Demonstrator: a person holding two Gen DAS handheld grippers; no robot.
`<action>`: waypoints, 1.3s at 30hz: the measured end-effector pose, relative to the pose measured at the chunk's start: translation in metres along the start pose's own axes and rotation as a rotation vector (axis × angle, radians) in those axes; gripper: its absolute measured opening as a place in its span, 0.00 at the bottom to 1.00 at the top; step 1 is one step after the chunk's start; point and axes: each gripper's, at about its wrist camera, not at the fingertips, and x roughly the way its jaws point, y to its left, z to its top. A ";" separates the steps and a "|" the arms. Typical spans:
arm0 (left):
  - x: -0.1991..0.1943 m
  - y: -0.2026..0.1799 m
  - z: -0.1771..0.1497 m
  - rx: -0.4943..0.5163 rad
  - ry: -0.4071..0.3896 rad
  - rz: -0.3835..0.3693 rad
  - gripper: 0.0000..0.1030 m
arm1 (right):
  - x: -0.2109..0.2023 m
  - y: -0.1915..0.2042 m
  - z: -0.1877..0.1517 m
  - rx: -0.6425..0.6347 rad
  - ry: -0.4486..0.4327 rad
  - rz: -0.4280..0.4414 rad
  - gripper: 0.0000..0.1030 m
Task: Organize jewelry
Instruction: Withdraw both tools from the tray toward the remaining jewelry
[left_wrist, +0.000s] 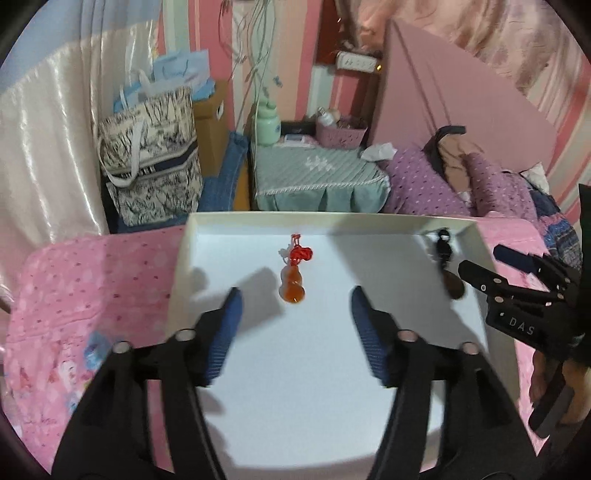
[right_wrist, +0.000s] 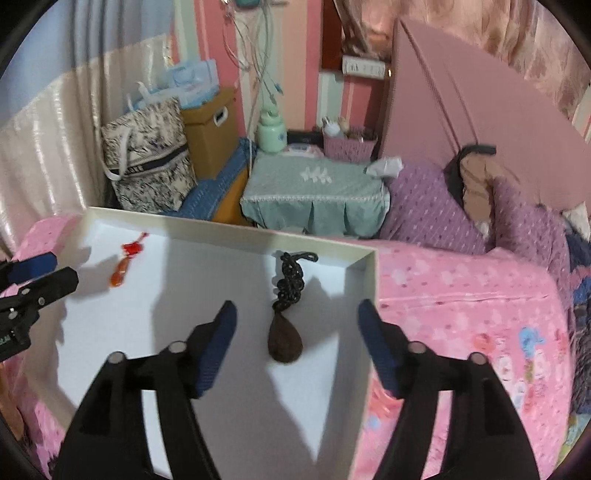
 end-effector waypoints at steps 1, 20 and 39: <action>-0.010 -0.002 -0.003 0.011 -0.013 0.004 0.68 | -0.011 -0.001 -0.002 -0.011 -0.013 -0.007 0.72; -0.187 0.023 -0.124 0.066 -0.190 0.118 0.97 | -0.181 -0.020 -0.119 -0.009 -0.212 -0.176 0.85; -0.122 0.007 -0.190 0.010 -0.170 0.113 0.97 | -0.154 0.013 -0.192 0.054 -0.215 -0.097 0.85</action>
